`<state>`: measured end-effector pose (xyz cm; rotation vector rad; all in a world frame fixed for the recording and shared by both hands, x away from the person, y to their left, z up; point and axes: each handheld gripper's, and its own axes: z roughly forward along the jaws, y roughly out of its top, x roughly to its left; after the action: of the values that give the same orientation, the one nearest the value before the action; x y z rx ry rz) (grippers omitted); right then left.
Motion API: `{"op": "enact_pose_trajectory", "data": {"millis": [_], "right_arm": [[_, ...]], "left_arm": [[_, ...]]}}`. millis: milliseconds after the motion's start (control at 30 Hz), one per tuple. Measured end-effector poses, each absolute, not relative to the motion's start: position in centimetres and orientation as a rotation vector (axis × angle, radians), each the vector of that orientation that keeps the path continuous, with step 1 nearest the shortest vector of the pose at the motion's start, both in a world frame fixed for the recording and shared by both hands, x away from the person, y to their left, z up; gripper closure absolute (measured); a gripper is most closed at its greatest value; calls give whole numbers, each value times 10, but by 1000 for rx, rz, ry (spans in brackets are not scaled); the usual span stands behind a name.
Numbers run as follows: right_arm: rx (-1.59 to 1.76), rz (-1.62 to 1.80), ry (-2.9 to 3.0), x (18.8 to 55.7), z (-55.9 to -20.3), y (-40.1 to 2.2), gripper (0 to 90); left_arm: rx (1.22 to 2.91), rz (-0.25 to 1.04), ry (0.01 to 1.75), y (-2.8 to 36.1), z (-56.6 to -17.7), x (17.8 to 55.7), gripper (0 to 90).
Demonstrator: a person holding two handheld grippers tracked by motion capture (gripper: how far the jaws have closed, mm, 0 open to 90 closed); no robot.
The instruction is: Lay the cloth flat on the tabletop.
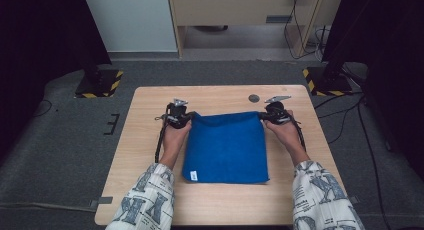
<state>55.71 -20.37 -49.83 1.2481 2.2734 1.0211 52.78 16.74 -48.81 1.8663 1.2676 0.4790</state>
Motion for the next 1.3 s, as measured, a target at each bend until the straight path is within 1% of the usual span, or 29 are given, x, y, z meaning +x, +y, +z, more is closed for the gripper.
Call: {"op": "enact_pose_trajectory", "data": {"millis": [167,200,233,267,300,333,367,433,467,500,533,633,733,833,1067,1267,1300], "right_arm": [[1250,1000,2287,562,-496,-198,849],[1253,996,2288,564,-496,-197,817],[1266,992,2290,565,-497,-196,736],[1275,976,2279,565,-497,-196,652],[1287,965,2263,566,-497,-196,582],[1295,968,2247,566,-497,-196,484],[1306,961,2229,567,-496,-197,406],[1310,963,2204,567,-494,-198,311],[1310,963,2204,567,-494,-198,311],[1309,961,2191,567,-493,-198,276],[1306,970,2164,567,-489,-200,223],[1312,994,2155,568,-485,-204,179],[1312,974,2162,566,-482,-207,154],[1303,913,2163,561,-479,-212,153],[1358,911,2127,559,-479,-226,136],[1356,984,2102,550,-474,-231,144],[1354,1002,2100,545,-473,-231,147]], "left_arm": [[1854,465,1270,168,-491,530,893],[1854,465,1270,168,-491,530,890],[1852,456,1259,167,-494,532,873],[1842,455,1264,167,-495,532,795],[1833,452,1268,168,-496,533,689],[1814,453,1277,170,-495,534,571],[1796,446,1281,172,-495,535,499],[1774,455,1287,176,-495,536,397],[1774,455,1287,176,-495,536,369],[1774,475,1280,177,-495,536,369],[1775,491,1264,178,-494,536,319],[1772,508,1249,180,-491,535,296],[1780,508,1256,183,-488,533,273],[1790,529,1245,185,-482,530,263],[1826,529,1220,186,-471,521,249],[1827,534,1202,189,-463,514,221],[1831,522,1192,192,-460,508,203]]}}
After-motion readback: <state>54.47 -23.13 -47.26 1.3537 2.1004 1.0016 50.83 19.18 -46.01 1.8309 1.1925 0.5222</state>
